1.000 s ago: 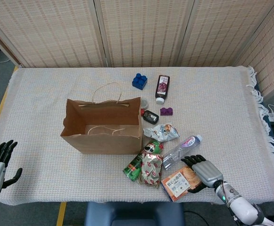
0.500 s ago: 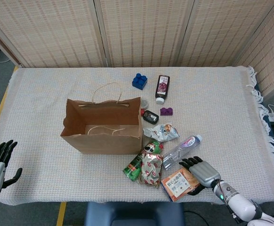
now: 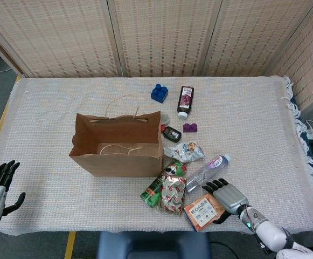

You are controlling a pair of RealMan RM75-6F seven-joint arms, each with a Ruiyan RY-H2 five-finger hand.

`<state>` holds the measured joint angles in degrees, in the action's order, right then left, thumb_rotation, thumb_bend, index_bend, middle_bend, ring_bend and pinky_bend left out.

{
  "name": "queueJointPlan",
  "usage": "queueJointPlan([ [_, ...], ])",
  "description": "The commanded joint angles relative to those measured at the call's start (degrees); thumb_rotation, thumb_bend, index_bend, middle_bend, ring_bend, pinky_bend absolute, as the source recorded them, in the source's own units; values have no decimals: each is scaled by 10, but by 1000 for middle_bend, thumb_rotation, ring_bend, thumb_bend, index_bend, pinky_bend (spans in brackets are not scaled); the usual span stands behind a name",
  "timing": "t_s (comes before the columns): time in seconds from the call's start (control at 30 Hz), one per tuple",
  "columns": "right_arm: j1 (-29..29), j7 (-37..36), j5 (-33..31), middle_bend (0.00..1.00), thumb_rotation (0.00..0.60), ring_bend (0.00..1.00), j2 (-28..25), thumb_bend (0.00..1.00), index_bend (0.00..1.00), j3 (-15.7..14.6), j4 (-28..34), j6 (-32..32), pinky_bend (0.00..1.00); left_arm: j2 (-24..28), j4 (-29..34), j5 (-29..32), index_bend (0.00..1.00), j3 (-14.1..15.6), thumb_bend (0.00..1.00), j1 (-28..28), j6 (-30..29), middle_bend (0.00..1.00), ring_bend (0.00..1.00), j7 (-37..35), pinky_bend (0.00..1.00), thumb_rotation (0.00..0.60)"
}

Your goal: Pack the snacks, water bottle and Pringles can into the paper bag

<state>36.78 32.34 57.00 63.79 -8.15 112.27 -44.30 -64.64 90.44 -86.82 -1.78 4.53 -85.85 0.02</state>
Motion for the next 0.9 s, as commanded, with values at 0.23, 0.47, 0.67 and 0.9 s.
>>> queueJointPlan([
  [0.23, 21, -11, -21, 0, 393, 0, 2, 0, 0, 1, 21, 15, 0, 0, -1, 0, 0, 0, 368, 0, 1, 0, 0, -2, 0, 600],
  [0.47, 31, -17, -7, 0, 393, 0, -14, 0, 0, -9, 33, 21, 0, 0, 0, 0, 0, 0, 368, 1, 1, 0, 0, 0, 0, 600],
  [0.67, 45, 4, -18, 0, 393, 0, -12, 0, 0, -25, 30, 22, 0, 0, 1, 1, 0, 0, 367, 1, 1, 0, 0, 1, 0, 600],
  [0.9, 63, 44, -44, 0, 394, 0, 0, 0, 0, -40, 35, 4, 0, 0, 0, 1, 0, -1, 368, 1, 2, 0, 0, 0, 0, 600],
])
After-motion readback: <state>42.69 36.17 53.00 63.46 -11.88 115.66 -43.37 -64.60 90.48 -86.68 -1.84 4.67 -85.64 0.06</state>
